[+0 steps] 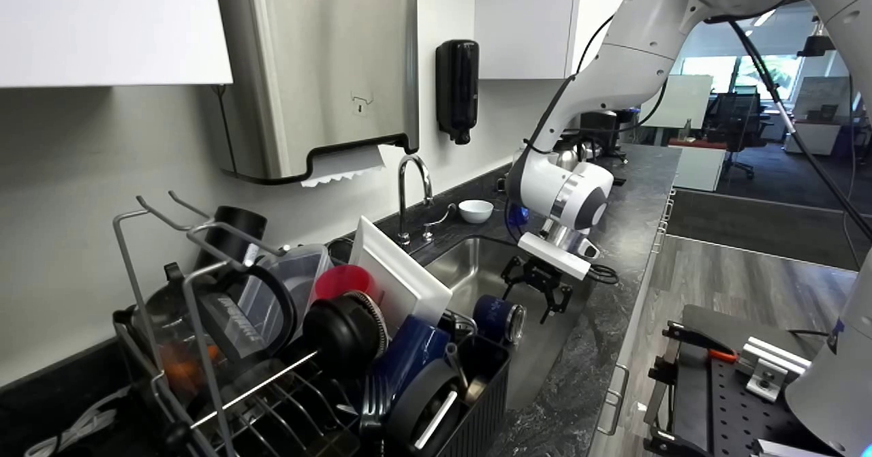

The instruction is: Take the lid off of the blue cup in the sink and place it on the edge outside of the sink

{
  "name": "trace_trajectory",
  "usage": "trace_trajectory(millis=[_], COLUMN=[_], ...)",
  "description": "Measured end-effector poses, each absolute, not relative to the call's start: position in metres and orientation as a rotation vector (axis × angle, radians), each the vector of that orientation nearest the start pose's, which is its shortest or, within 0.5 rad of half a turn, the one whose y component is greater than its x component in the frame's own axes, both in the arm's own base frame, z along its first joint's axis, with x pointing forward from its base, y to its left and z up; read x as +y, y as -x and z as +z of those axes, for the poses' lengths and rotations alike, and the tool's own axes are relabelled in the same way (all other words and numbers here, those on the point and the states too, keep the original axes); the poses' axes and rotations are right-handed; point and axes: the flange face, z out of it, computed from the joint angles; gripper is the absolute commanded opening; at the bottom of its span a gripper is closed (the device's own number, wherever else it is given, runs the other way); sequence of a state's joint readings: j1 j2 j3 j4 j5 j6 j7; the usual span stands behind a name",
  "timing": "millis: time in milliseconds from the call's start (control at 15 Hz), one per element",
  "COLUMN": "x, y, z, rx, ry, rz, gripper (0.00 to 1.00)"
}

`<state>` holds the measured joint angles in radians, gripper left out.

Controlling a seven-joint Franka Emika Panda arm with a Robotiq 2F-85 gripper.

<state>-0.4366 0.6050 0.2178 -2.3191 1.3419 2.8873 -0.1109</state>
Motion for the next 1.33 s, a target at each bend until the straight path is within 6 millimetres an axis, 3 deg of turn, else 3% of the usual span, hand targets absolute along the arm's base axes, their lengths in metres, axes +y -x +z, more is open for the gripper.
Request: trace_trajectory(millis=[400, 800, 1333], x=[-0.144, -0.146, -0.142], y=[-0.426, -0.432, -0.433], z=[0.068, 0.067, 0.053], rx=[1.936, 1.96, 1.954], ry=[1.981, 1.997, 2.032], rz=[-0.011, -0.048, -0.02], gripper=[1.0, 1.0, 1.0])
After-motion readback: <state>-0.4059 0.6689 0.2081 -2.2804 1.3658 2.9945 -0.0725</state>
